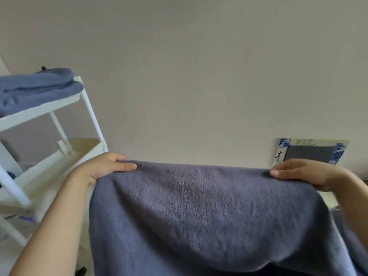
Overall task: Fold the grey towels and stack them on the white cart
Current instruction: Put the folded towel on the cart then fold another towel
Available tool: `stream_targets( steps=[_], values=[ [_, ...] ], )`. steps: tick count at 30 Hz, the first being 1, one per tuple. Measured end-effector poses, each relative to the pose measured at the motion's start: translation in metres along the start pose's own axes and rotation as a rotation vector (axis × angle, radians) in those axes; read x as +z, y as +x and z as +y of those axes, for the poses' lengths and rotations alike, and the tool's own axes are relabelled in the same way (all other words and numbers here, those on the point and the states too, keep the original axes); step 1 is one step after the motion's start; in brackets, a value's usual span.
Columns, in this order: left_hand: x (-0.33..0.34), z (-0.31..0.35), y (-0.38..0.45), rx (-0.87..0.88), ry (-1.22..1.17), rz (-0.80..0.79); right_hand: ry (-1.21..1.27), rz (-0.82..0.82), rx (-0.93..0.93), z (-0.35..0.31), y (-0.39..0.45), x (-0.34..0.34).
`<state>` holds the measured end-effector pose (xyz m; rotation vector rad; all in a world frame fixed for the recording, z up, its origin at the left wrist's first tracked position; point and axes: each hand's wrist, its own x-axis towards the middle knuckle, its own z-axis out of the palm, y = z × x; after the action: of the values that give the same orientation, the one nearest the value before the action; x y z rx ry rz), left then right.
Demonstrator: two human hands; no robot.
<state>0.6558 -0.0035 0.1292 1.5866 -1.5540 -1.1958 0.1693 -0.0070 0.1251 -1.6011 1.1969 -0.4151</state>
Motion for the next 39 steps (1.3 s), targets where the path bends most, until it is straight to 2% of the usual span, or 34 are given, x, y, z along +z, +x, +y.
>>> stream_targets(
  steps=[6,10,12,15,16,17,20,23,28,32,35,39],
  values=[
    [0.038,-0.069,0.062,-0.172,0.358,0.047,-0.424,0.072,0.197,0.054,0.058,0.026],
    [0.061,-0.091,0.099,-0.239,0.517,0.02,-0.479,0.081,0.304,0.081,0.087,0.024],
    [0.07,-0.091,0.112,-0.219,0.56,0.051,-0.474,0.123,0.322,0.091,0.102,0.017],
    [0.084,-0.093,0.143,-0.145,0.691,0.288,-0.431,0.407,0.304,0.11,0.139,0.009],
    [0.089,-0.095,0.151,-0.138,0.816,0.33,-0.449,0.513,0.295,0.115,0.15,0.011],
    [0.096,-0.103,0.159,-0.161,0.901,0.3,-0.5,0.556,0.304,0.125,0.161,0.019],
    [0.13,-0.123,0.165,-0.161,0.86,0.17,-0.696,0.498,0.27,0.147,0.176,0.061],
    [0.166,-0.152,0.151,-0.17,0.879,0.051,-0.756,0.349,0.162,0.165,0.173,0.112],
    [0.21,-0.2,0.108,-0.341,0.854,-0.202,-0.867,0.125,0.159,0.202,0.145,0.171],
    [0.218,-0.229,0.086,-0.375,0.969,-0.196,-0.987,0.066,0.279,0.229,0.131,0.181],
    [0.22,-0.222,0.085,-0.393,0.963,-0.203,-1.048,0.091,0.266,0.224,0.128,0.175],
    [0.244,-0.199,0.065,-0.208,0.93,-0.19,-1.04,0.16,0.219,0.212,0.112,0.192]
  ],
)
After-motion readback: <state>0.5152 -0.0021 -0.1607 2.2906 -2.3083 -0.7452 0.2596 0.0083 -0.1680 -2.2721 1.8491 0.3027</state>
